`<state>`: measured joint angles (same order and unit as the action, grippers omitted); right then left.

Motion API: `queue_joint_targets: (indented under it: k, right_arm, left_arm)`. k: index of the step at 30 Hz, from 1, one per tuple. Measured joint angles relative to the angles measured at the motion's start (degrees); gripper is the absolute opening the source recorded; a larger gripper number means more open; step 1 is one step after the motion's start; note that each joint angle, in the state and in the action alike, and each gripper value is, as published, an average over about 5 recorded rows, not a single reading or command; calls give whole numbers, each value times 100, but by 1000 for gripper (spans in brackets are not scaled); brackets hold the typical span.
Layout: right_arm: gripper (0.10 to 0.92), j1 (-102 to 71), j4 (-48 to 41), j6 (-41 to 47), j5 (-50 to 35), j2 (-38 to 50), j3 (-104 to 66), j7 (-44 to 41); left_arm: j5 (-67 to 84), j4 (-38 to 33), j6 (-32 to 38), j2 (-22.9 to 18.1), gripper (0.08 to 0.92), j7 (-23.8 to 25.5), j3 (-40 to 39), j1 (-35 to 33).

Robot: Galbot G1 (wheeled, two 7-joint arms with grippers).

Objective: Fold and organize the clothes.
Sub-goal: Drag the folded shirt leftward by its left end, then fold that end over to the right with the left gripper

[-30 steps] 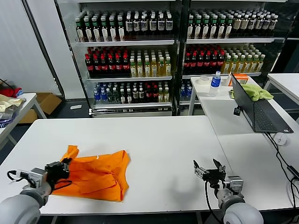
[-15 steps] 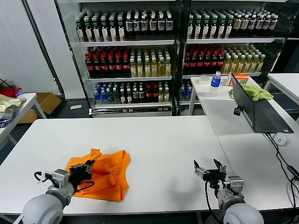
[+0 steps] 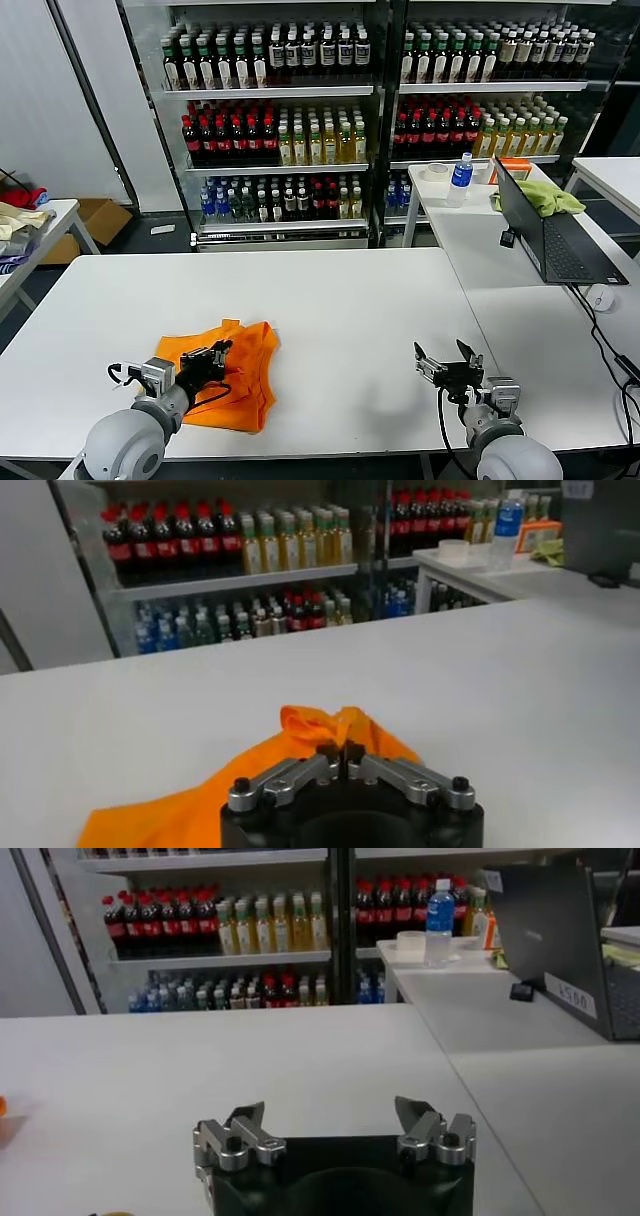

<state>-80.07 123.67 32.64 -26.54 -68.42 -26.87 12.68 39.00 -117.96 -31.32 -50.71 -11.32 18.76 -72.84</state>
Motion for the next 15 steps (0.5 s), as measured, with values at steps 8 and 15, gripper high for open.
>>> queue_joint_targets:
  k: [8, 15]
  right_arm:
    - [823, 38, -32, 10, 8, 7, 5, 5]
    - [823, 47, -33, 14, 12, -20, 47, 3]
  left_arm:
    - [112, 15, 184, -166, 229, 67, -247, 75]
    - [140, 16, 490, -184, 428, 150, -253, 66]
